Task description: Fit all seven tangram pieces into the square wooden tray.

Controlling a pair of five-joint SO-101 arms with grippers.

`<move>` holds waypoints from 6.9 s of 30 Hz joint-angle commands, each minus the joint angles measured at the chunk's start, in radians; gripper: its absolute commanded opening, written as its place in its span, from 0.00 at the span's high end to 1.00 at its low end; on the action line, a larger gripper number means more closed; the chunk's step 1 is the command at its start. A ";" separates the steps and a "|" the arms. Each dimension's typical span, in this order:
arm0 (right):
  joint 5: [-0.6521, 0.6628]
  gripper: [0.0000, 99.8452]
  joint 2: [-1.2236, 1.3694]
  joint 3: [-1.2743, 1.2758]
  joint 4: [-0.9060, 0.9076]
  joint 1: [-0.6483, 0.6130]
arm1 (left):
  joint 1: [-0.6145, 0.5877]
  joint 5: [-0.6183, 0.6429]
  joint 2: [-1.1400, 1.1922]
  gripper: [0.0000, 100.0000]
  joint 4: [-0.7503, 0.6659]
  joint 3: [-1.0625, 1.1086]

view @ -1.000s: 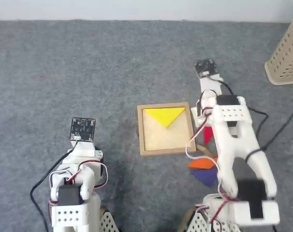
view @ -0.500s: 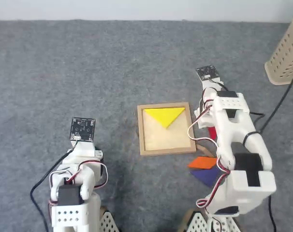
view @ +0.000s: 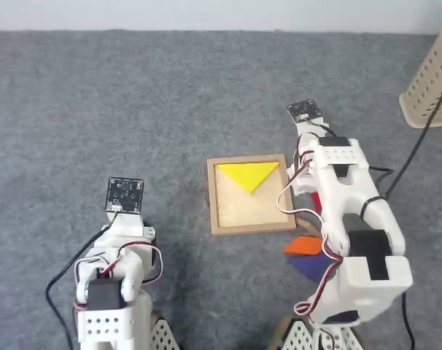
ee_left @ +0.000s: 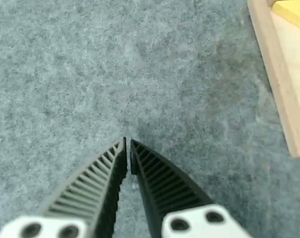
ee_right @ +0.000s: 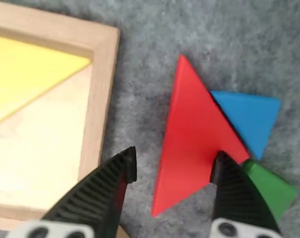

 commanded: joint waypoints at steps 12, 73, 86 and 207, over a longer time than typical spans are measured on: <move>-0.025 0.77 -0.206 0.028 -0.002 0.027 | -0.002 0.008 -0.006 0.99 0.006 -0.005; 0.153 0.68 -0.111 0.072 -0.077 0.021 | -0.002 0.008 -0.006 0.99 0.006 -0.005; 0.160 0.68 -0.065 0.032 -0.076 0.064 | -0.002 0.008 -0.006 0.99 0.006 -0.005; 0.034 0.91 -0.384 0.150 0.041 -0.035 | -0.002 0.008 -0.006 0.99 0.006 -0.005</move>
